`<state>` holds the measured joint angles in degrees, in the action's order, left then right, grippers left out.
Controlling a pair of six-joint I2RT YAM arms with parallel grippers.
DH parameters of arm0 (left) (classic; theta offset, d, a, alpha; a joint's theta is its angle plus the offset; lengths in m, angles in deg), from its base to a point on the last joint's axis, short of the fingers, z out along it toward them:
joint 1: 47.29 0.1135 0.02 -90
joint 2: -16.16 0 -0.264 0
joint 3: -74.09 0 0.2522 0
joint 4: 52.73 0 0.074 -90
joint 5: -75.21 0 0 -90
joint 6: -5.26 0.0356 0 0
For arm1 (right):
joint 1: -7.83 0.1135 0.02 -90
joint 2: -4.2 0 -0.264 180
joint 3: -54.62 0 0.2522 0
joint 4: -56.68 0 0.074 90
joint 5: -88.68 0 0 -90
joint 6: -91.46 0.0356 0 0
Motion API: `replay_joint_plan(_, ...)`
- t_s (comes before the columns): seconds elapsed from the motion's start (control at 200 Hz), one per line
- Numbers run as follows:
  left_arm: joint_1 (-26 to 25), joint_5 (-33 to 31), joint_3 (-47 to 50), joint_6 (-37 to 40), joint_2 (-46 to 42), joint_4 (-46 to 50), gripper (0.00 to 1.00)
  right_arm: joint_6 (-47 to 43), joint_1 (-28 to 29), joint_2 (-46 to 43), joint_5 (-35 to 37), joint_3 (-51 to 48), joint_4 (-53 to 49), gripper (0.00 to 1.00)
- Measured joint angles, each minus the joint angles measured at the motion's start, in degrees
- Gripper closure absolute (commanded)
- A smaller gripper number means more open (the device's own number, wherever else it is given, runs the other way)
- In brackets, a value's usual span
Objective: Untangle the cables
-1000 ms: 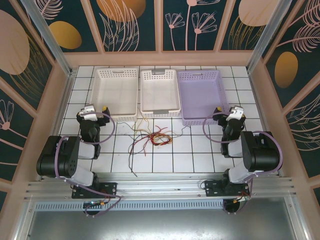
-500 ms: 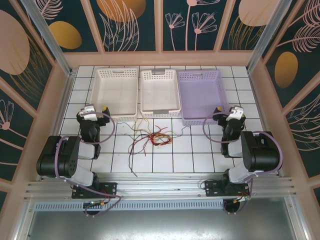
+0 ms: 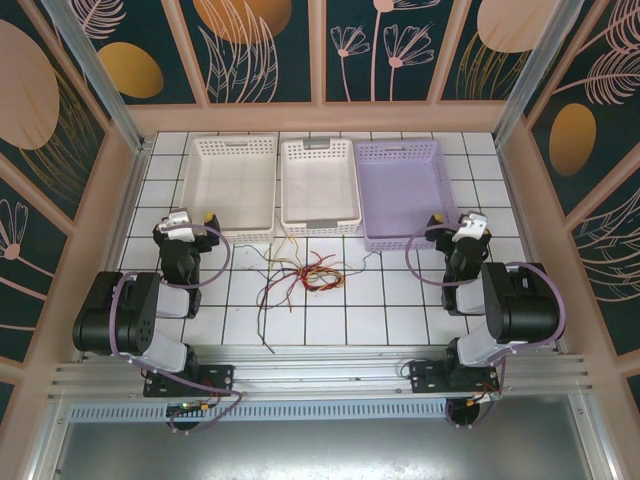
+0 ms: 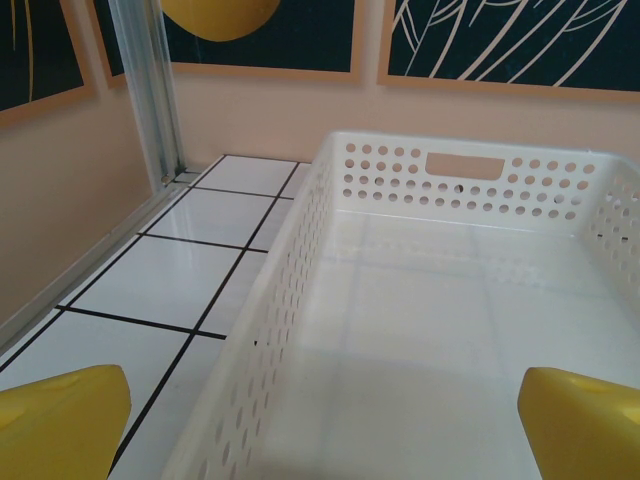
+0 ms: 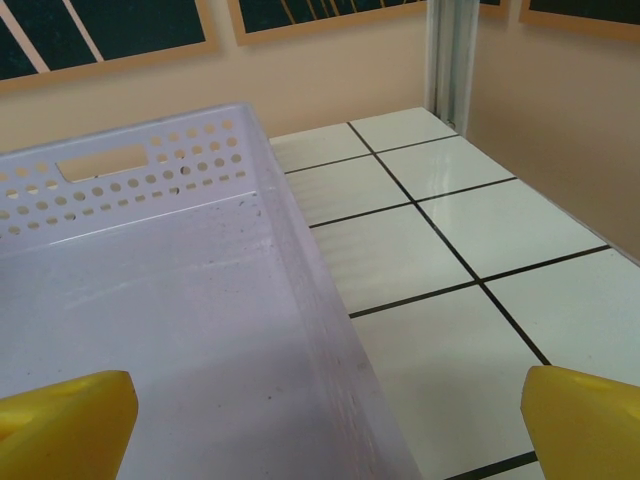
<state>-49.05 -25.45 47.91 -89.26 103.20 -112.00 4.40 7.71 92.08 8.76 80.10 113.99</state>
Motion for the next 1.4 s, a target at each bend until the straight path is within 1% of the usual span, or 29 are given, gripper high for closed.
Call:
replay_joint_plan(0.065, 0.0, -0.02, 0.0, 0.0, 0.0, 0.0, 0.01, -0.37, 0.24, -1.4, -0.63, 0.94, -2.93, 0.01)
replay_joint_plan(0.14, 0.0, 0.0, 0.0, 0.0, 0.0, 0.0, 0.01, -0.52, 0.7, -5.14, -0.57, 2.38, -7.87, 0.01)
replay_joint_plan(0.345, 0.0, 0.0, 0.0, 0.0, 0.0, 0.0, 0.01, -0.5, 2.99, -17.84, 0.31, 2.56, -15.87, 0.01)
replay_joint_plan(0.515, 0.0, 0.13, 0.0, 0.0, 0.0, 0.0, 0.01, -0.52, 5.88, -30.01, -1.53, 2.58, -22.67, 0.01)
replay_joint_plan(0.636, 0.0, 0.2, 0.0, 0.0, 0.0, 0.0, 0.01, 1.22, 8.02, -35.58, -3.45, 6.47, -29.07, 0.01)
replay_joint_plan(0.721, 0.0, 0.2, 0.0, 0.0, 0.0, 0.0, 0.01, 5.62, 8.11, -37.62, -5.51, 9.7, -31.95, 0.01)
replay_joint_plan(0.796, 0.0, 0.2, 0.0, 0.0, 0.0, 0.0, 0.01, 12.09, 8.11, -39.78, -6.08, 11.54, -35.12, 0.01)
replay_joint_plan(0.911, 0.0, 0.15, 0.0, 0.0, 0.0, -0.02, 0.01, 21.57, 8.04, -43.12, -5.42, 12.0, -40.11, 0.01)
replay_joint_plan(1.006, 0.0, 0.02, -0.17, 0.0, -1.16, 1.81, 0.01, 26.1, 7.76, -43.95, -6.21, 11.52, -40.68, 0.01)
replay_joint_plan(1.051, 0.0, -0.17, -0.85, -0.02, -2.45, 4.07, 0.01, 27.45, 7.74, -43.74, -6.75, 11.21, -40.68, 0.01)
replay_joint_plan(1.146, 0.0, -0.2, -5.07, -0.22, -5.51, 12.15, 0.01, 28.98, 8.04, -42.66, -7.23, 10.25, -40.33, 0.01)
replay_joint_plan(1.216, 0.0, 0.74, -8.0, -0.37, -7.89, 16.59, 0.01, 29.22, 8.79, -42.49, -7.41, 8.76, -39.63, 0.01)
replay_joint_plan(1.401, 0.0, 1.46, -8.46, -2.78, -17.62, 25.79, 0.01, 28.92, 11.63, -41.59, -8.15, 7.48, -39.43, 0.01)
